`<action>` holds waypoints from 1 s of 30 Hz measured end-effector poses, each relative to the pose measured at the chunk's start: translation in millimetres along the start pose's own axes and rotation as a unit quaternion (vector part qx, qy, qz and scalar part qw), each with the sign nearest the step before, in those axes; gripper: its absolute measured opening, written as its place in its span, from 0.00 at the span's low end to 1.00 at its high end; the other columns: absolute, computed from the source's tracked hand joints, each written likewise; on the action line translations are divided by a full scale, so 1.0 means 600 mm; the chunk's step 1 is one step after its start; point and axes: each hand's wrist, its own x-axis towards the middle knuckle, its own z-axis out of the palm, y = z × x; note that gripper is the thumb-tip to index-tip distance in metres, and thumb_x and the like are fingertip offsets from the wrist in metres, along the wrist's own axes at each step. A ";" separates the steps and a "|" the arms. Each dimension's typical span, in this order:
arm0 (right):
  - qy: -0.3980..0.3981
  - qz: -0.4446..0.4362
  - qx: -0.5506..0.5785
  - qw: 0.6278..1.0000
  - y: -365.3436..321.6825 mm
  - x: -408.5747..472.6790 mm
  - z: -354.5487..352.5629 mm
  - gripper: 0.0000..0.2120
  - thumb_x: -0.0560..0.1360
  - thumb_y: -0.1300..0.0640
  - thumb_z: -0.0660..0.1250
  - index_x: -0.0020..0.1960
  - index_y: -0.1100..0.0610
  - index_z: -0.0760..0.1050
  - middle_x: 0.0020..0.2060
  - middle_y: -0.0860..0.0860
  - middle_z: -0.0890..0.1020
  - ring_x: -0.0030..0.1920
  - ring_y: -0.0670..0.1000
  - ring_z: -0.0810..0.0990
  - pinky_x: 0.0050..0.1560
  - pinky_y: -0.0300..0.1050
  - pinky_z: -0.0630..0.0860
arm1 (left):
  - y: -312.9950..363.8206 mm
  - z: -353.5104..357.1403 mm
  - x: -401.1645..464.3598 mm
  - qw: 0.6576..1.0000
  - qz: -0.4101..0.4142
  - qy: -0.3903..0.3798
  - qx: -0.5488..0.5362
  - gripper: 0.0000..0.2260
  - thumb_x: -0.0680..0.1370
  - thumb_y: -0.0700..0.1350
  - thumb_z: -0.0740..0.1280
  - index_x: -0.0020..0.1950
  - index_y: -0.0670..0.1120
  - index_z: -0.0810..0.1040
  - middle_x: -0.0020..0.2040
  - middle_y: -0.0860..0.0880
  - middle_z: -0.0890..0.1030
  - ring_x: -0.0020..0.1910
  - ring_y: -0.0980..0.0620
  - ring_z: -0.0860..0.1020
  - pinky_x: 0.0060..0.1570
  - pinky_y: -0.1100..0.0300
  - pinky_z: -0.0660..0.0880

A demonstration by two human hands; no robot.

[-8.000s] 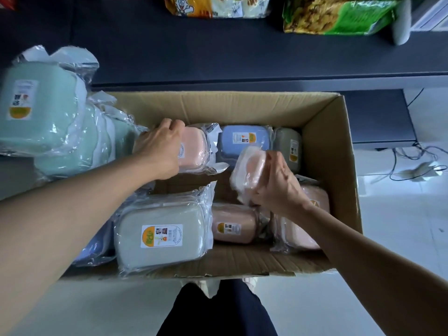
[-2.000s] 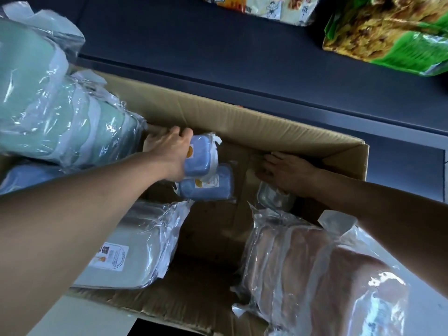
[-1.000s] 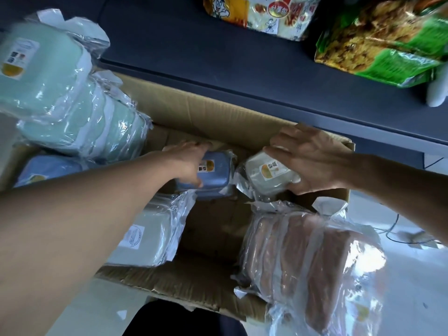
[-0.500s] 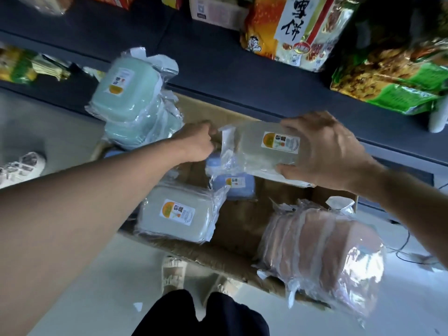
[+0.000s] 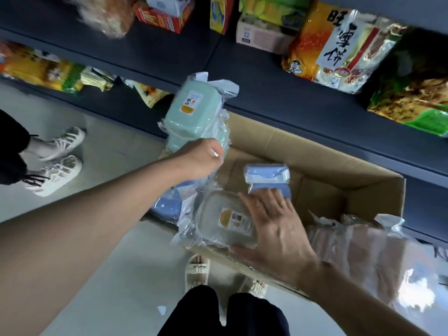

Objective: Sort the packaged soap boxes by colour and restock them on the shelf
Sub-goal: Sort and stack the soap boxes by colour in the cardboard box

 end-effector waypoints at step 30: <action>-0.087 0.417 0.152 0.892 0.218 0.097 0.073 0.16 0.76 0.57 0.62 0.63 0.59 0.72 0.58 0.57 0.77 0.64 0.59 0.70 0.54 0.45 0.67 | 0.039 0.104 0.154 0.974 0.034 -0.168 0.145 0.20 0.79 0.50 0.65 0.69 0.47 0.67 0.63 0.48 0.76 0.60 0.48 0.74 0.55 0.59 0.69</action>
